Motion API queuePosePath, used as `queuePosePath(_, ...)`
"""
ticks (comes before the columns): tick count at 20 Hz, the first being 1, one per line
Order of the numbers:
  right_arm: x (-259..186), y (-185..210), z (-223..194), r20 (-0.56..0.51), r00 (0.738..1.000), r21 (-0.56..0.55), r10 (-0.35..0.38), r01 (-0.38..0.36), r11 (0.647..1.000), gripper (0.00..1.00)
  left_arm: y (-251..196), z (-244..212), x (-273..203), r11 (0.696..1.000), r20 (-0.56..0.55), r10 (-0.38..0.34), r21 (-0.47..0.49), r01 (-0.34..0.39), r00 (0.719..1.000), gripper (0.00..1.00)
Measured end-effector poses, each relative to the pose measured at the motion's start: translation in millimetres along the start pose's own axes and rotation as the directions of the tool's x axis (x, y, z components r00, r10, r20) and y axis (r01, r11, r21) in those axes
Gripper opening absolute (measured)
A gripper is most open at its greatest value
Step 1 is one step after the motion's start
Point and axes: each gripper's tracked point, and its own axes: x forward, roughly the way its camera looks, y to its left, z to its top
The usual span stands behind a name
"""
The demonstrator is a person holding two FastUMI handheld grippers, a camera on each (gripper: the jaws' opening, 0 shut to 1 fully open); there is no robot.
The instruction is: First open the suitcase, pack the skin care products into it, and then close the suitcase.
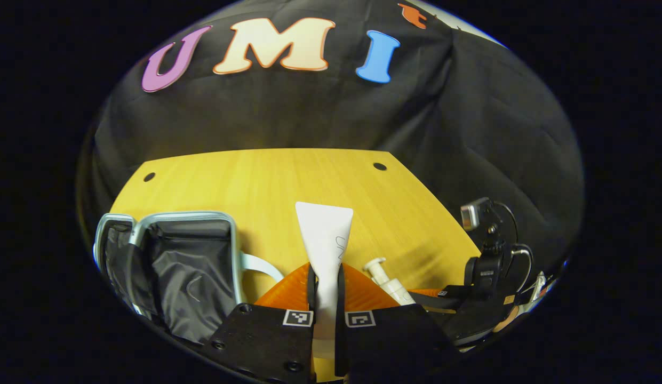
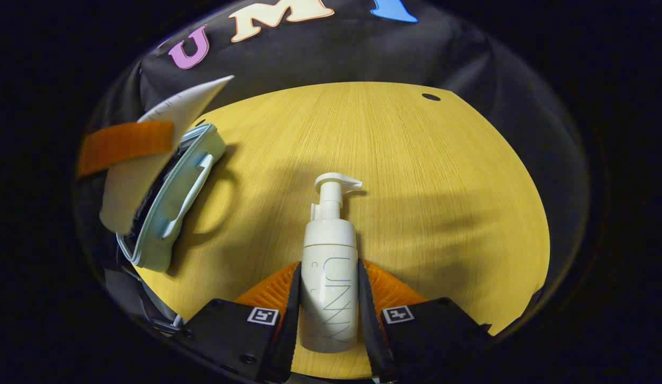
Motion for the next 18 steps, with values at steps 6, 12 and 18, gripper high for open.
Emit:
queuePosePath(6, 0, -1, 0, 0.008, 1.000, -0.006, -0.007, 0.007, 1.000, 0.56, 93, 3, -26, 0.989, 0.028, 0.146, -0.027, -0.145, 0.989, 0.07)
queuePosePath(12, 2, -4, 3, 0.007, 0.997, 0.070, -0.076, 0.075, 0.995, 0.56, 195, -61, -28, 0.969, -0.079, 0.219, -0.101, -0.226, 0.973, 0.08)
queuePosePath(18, 4, -2, 6, -0.003, 0.993, 0.110, -0.116, 0.116, 0.987, 0.56, 235, -119, -13, 0.944, -0.214, 0.245, -0.169, -0.283, 0.946, 0.08)
